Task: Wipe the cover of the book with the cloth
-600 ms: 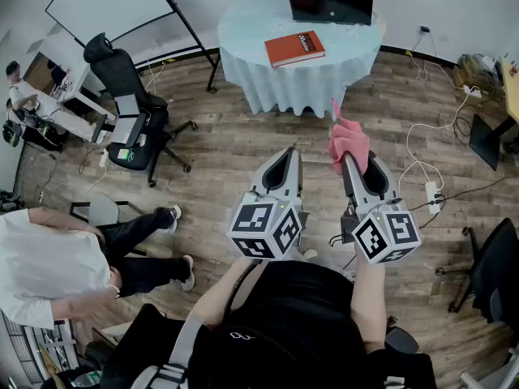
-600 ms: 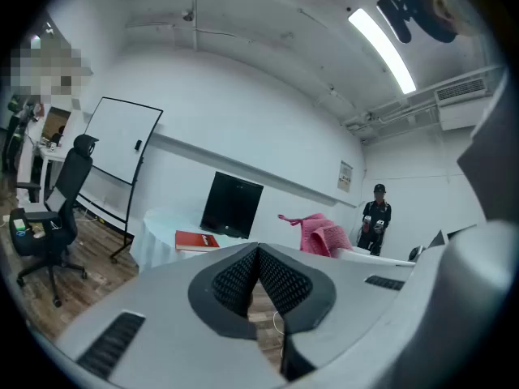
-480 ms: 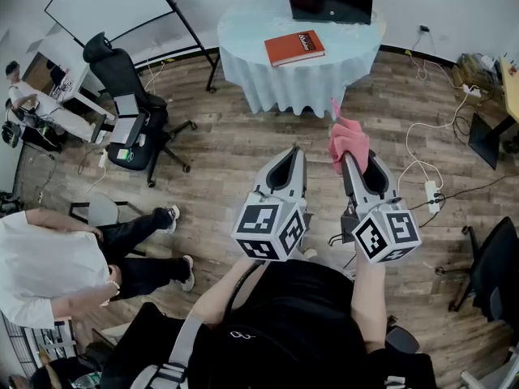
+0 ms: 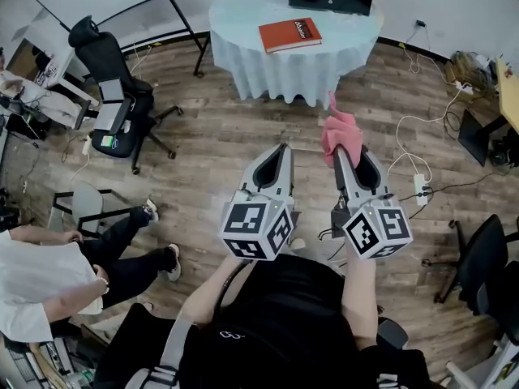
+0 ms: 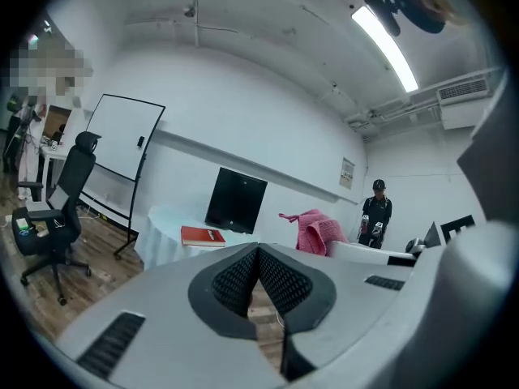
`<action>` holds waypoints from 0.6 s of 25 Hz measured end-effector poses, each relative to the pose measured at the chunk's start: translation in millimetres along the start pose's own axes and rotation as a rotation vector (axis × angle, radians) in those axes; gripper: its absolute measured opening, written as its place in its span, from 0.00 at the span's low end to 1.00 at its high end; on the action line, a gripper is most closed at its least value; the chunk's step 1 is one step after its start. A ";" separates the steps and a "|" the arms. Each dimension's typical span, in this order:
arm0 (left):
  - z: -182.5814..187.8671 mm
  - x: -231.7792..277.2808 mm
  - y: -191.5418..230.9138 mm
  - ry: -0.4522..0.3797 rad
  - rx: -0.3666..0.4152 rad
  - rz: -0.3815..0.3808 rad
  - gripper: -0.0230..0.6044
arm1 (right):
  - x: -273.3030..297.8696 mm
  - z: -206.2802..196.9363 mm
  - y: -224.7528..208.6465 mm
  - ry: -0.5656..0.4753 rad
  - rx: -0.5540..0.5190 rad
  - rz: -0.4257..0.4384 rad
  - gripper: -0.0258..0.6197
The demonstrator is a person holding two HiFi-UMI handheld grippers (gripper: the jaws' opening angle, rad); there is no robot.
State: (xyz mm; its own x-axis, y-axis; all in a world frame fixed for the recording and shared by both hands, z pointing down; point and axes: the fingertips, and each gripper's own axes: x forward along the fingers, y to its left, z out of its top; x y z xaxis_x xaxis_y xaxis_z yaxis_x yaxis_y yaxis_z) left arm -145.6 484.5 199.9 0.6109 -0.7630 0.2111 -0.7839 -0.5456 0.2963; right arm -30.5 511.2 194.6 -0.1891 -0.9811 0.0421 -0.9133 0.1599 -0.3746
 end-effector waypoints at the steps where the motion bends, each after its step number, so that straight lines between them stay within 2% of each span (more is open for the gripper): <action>1: -3.5 1.2 3.2 0.008 -0.005 -0.001 0.05 | 2.9 -3.4 -0.8 0.005 0.006 -0.001 0.27; 5: -18.8 5.5 22.7 0.059 -0.041 0.000 0.05 | 23.8 -28.6 -0.4 0.074 0.005 -0.014 0.28; 10: -9.0 17.2 63.6 0.057 -0.062 0.005 0.05 | 70.4 -47.3 19.4 0.126 0.010 0.009 0.28; 15: -10.8 29.6 115.0 0.098 -0.121 0.028 0.05 | 126.7 -66.0 45.1 0.192 0.000 0.042 0.28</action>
State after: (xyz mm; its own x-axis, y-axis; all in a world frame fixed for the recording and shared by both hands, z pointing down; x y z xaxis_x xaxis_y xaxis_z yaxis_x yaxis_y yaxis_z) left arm -216.4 402.9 250.3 0.6015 -0.7367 0.3090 -0.7854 -0.4746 0.3974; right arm -119.5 401.4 244.2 -0.2924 -0.9347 0.2018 -0.9030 0.2004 -0.3801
